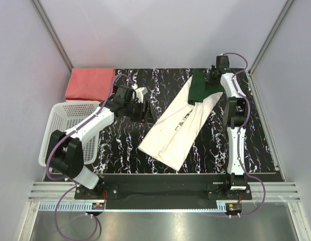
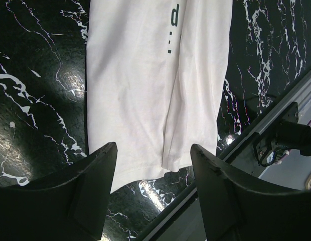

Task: Fold and stack the t-shirts
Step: Fold the tshirt

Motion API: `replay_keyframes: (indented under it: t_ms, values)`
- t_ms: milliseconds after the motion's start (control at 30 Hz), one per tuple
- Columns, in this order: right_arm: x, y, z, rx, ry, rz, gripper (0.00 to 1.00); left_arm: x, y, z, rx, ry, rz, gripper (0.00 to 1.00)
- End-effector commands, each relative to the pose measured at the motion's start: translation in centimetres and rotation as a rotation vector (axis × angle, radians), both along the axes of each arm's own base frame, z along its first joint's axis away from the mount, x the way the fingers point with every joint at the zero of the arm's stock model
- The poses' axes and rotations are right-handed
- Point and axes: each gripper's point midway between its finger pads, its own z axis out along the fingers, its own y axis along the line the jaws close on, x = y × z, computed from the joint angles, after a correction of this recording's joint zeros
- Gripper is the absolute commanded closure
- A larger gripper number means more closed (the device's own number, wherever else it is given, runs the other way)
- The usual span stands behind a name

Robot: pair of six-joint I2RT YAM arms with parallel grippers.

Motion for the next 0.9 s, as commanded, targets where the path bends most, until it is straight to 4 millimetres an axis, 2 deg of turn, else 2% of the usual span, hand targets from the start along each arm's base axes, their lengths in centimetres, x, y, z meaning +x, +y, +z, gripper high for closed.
replay_keyframes:
  t_ms: [0, 300, 367, 433, 467, 500, 633, 667, 700, 767, 833, 867]
  values:
    - [0.3, -0.8, 3.0, -0.029, -0.047, -0.064, 1.0, 0.5, -0.4, 1.0, -0.034, -0.036, -0.015, 0.34]
    - [-0.2, -1.5, 2.0, -0.049, -0.017, -0.112, 1.0, 0.6, -0.3, 0.8, -0.029, -0.038, -0.01, 0.34]
    - [-0.1, -1.3, 2.4, -0.039, -0.024, -0.107, 0.93, 0.6, -0.3, 0.8, -0.028, -0.036, -0.01, 0.34]
    - [0.1, -1.1, 3.1, -0.028, -0.036, -0.102, 0.84, 0.6, -0.2, 0.8, -0.027, -0.038, -0.01, 0.34]
    - [0.1, -1.2, 3.4, -0.025, -0.039, -0.104, 0.75, 0.6, -0.3, 0.7, -0.026, -0.035, -0.009, 0.34]
    - [0.2, -1.0, 4.3, -0.02, -0.054, -0.101, 0.72, 0.6, -0.2, 0.7, -0.026, -0.036, -0.01, 0.34]
    - [-0.1, -0.1, 7.1, 0.026, -0.087, -0.073, 0.71, 0.8, -0.1, 0.3, -0.016, -0.033, -0.006, 0.33]
    - [-0.5, 0.1, 8.7, 0.036, -0.103, -0.071, 0.71, 0.8, -0.1, 0.1, -0.012, -0.029, -0.008, 0.33]
    - [-1.1, 0.3, 8.6, 0.055, -0.085, -0.075, 0.73, 0.9, -0.1, -0.5, -0.001, -0.019, -0.006, 0.33]
    - [-2.6, 0.5, 10.1, 0.079, -0.078, -0.09, 0.73, 1.1, 0.2, -1.4, 0.022, -0.002, -0.002, 0.32]
    - [-3.9, 0.7, 10.7, 0.097, -0.061, -0.102, 0.71, 0.8, 0.0, -2.7, 0.034, 0.048, -0.029, 0.33]
    - [-5.4, 0.9, 10.9, 0.115, -0.04, -0.103, 0.7, 0.8, 0.1, -3.3, 0.046, 0.065, -0.031, 0.33]
